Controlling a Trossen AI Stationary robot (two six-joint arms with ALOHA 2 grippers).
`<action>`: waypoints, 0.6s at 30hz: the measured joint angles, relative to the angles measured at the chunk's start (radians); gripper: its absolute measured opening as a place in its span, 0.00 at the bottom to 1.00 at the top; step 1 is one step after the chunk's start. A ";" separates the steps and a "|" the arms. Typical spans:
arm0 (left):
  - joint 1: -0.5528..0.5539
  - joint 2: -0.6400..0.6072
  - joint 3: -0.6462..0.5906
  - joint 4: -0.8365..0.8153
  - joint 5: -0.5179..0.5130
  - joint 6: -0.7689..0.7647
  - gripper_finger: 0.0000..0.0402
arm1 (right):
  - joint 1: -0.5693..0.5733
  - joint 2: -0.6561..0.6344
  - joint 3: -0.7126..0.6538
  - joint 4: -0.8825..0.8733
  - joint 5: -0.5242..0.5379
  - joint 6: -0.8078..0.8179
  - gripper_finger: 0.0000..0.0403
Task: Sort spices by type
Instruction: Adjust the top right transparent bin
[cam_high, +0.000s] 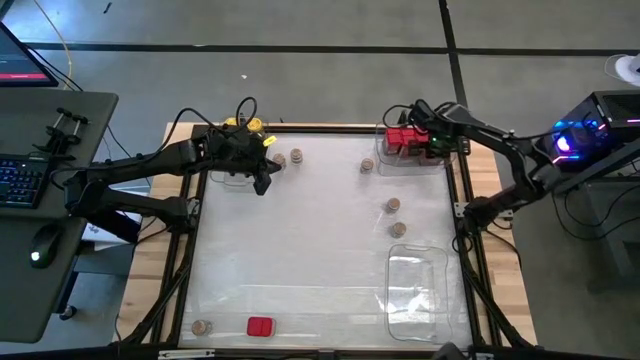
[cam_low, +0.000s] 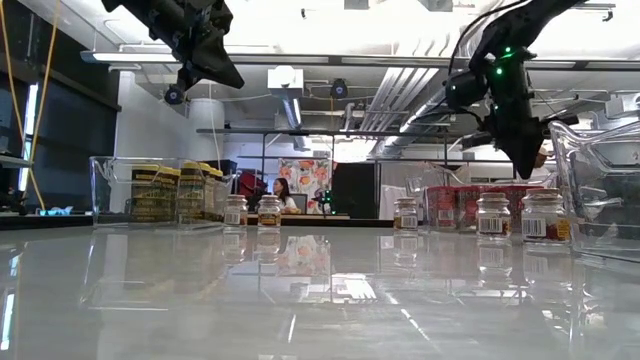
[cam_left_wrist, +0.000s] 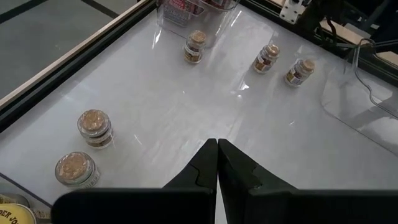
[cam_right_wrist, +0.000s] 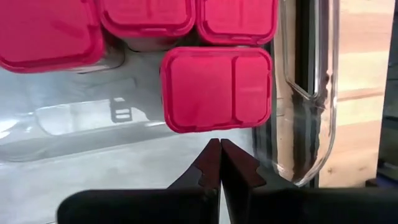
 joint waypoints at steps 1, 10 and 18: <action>0.000 0.000 0.000 0.000 0.000 0.000 0.00 | -0.002 0.008 0.000 -0.002 -0.002 0.000 0.00; -0.001 0.000 0.000 -0.007 0.000 -0.016 0.00 | -0.001 0.025 0.000 -0.049 0.000 -0.024 0.00; -0.001 0.000 0.000 -0.007 0.000 -0.008 0.00 | -0.002 0.026 0.000 -0.127 0.073 -0.027 0.00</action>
